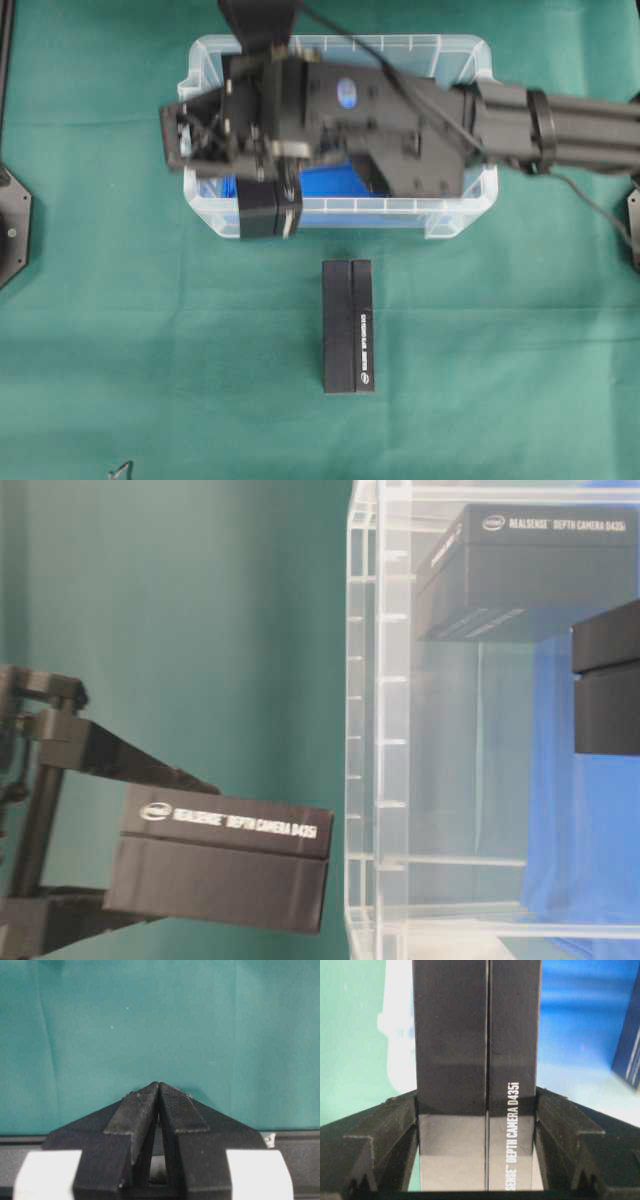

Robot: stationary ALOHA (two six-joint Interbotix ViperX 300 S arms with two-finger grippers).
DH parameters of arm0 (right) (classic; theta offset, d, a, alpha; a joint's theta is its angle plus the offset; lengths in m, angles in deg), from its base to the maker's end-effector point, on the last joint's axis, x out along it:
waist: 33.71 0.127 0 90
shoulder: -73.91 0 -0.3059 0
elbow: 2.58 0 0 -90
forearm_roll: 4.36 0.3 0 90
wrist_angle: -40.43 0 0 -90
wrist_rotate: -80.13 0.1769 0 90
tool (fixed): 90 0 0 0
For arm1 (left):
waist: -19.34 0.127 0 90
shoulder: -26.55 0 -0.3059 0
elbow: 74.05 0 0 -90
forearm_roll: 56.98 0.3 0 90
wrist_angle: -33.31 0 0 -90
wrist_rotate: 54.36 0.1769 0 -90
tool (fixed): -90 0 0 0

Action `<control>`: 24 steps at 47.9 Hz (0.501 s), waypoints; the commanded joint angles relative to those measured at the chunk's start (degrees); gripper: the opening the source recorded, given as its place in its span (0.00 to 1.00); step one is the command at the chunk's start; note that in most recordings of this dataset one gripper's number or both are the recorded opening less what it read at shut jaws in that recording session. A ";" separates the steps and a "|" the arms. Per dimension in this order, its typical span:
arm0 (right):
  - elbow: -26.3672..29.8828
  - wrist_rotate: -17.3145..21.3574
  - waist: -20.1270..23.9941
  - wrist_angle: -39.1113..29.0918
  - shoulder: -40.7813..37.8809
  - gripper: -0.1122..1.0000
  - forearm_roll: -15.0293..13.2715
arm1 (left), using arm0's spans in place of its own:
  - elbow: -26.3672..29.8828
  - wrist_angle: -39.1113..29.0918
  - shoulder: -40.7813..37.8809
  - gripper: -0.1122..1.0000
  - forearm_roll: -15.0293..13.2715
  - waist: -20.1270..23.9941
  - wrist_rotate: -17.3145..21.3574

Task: Take the box out of the case with the right arm.
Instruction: 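Carry the box forward out of the case and lower it onto the cloth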

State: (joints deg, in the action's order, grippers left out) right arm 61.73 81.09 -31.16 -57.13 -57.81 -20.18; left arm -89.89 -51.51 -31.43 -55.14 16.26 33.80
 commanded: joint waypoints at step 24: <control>2.55 11.25 12.30 -0.62 3.69 0.71 -1.49 | 1.58 0.09 0.00 0.12 0.09 0.18 -0.09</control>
State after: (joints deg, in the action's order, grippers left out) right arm 62.61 91.82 -19.48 -57.66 -57.81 -21.32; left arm -89.89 -51.51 -31.34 -55.14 16.26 33.80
